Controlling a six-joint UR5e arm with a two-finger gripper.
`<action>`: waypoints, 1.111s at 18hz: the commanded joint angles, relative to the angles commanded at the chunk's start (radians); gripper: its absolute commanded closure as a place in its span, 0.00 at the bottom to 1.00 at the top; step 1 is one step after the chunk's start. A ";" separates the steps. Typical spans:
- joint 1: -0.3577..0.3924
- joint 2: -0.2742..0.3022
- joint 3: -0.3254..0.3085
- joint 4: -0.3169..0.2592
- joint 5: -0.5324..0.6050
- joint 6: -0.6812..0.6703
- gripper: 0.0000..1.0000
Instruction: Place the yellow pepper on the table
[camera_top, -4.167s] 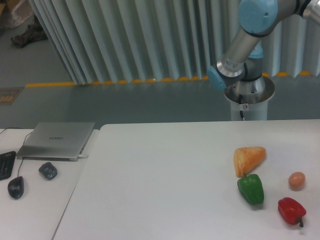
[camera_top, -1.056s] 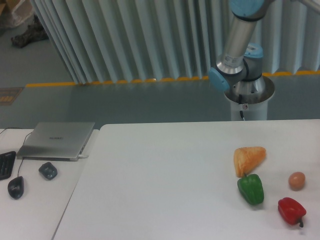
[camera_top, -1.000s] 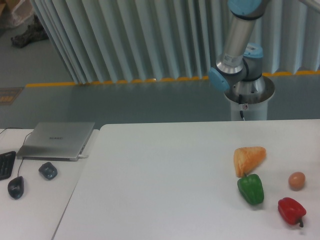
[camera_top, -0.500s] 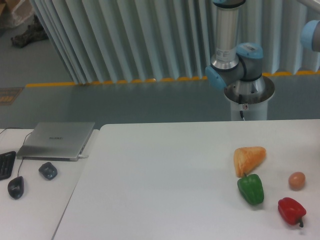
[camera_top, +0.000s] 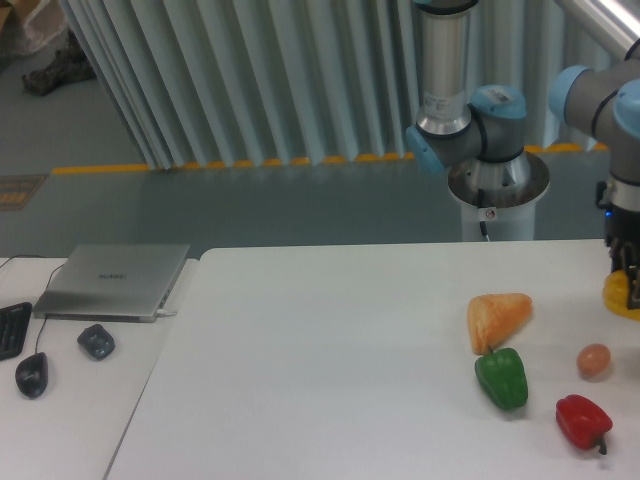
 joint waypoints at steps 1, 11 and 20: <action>0.000 -0.018 -0.002 0.009 0.002 -0.002 0.70; 0.020 -0.115 0.009 0.095 0.069 0.000 0.69; 0.018 -0.118 0.012 0.103 0.069 -0.006 0.31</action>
